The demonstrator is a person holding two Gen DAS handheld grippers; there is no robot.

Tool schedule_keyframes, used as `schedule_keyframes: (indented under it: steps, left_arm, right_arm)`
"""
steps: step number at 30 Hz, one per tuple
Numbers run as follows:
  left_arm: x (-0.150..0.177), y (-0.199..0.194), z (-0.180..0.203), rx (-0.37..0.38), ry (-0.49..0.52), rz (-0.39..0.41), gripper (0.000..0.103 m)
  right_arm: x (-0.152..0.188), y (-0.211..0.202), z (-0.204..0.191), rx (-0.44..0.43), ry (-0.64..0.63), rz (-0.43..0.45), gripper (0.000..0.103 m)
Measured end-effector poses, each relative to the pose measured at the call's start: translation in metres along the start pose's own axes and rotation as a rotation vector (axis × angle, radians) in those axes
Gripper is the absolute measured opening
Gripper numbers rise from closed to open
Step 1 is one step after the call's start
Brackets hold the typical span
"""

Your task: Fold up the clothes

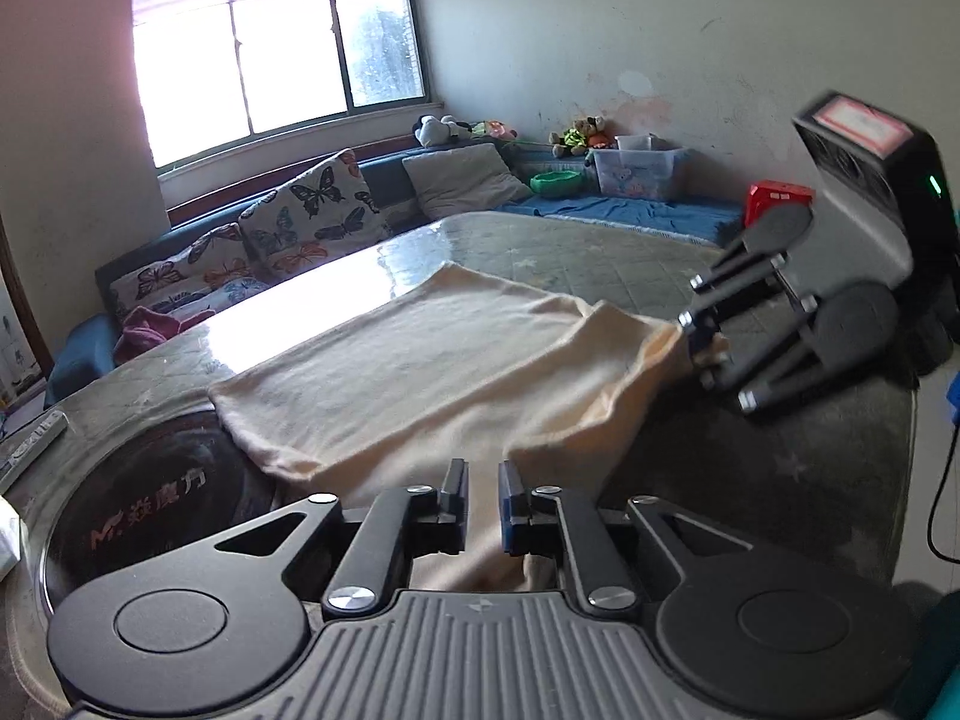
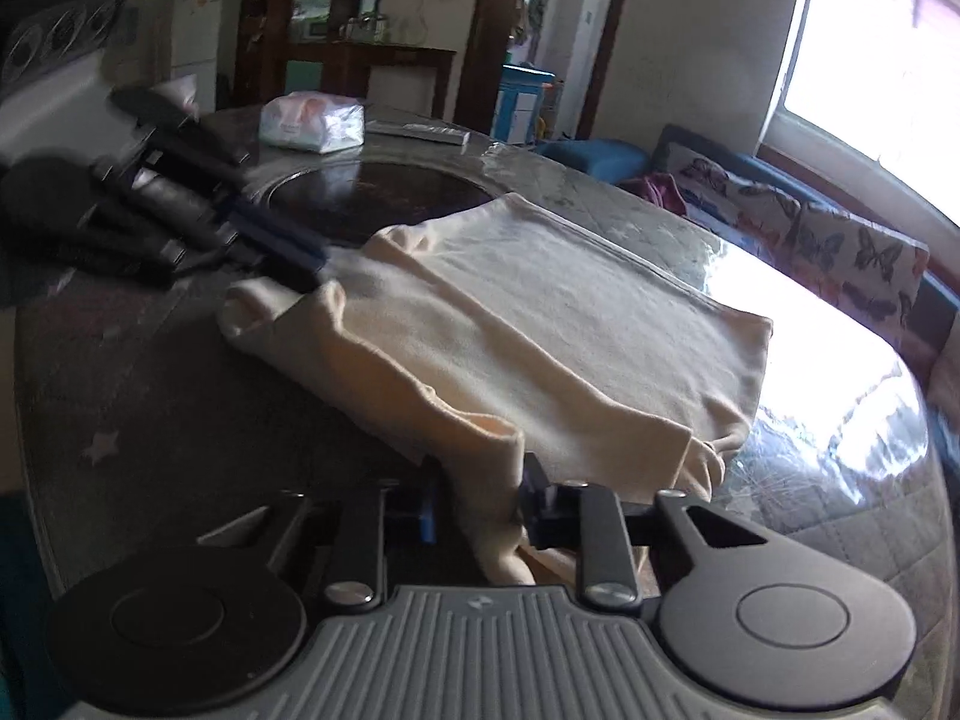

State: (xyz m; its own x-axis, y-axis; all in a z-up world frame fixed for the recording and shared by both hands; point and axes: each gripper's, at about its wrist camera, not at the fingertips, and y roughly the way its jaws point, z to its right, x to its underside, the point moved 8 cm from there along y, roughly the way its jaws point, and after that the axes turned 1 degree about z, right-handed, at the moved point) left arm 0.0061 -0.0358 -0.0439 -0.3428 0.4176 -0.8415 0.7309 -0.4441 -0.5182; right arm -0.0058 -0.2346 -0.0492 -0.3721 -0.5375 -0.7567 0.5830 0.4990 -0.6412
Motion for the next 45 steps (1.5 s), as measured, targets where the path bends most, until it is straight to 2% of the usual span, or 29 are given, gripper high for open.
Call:
schedule_keyframes:
  steps: [2,5,7,9,12,21,22,27,30,36,45]
  left_arm:
    - [0.009,-0.003,0.004,0.005,0.013,-0.008,0.025]
    - [0.014,-0.005,0.011,0.006,0.041,-0.005,0.045]
    - [0.016,-0.005,0.015,0.009,0.062,0.001,0.045]
    - [0.016,-0.005,0.021,0.02,0.087,0.006,0.051]
    - [0.018,-0.005,0.028,0.026,0.133,0.015,0.053]
    - [0.023,0.007,0.029,-0.064,0.262,0.007,0.055]
    - [0.023,0.007,0.029,-0.066,0.269,0.01,0.054]
    - [0.025,0.008,0.018,-0.07,0.231,-0.001,0.021]
    - [0.02,0.001,0.01,-0.056,0.182,0.011,0.016]
    - [0.011,-0.027,0.006,0.002,0.123,0.031,0.014]
    - [0.005,-0.112,0.027,0.123,0.082,0.032,0.014]
  right_arm:
    - [-0.003,-0.002,0.003,-0.013,0.034,0.005,0.019]
    - [-0.007,-0.002,0.007,-0.024,0.071,0.01,0.018]
    - [-0.011,-0.001,0.01,-0.029,0.095,0.011,0.018]
    - [-0.014,0.0,0.013,-0.033,0.119,0.012,0.018]
    - [-0.018,0.001,0.017,-0.041,0.154,0.013,0.018]
    - [-0.025,0.006,0.025,-0.036,0.218,0.021,0.018]
    - [-0.025,0.006,0.024,-0.031,0.214,0.025,0.018]
    - [-0.022,0.003,0.019,-0.02,0.195,0.047,0.015]
    - [-0.02,-0.003,0.015,-0.014,0.201,0.071,0.012]
    - [-0.02,-0.031,0.001,-0.022,0.194,0.138,0.011]
    - [-0.016,-0.111,-0.054,-0.119,0.141,0.136,0.011]
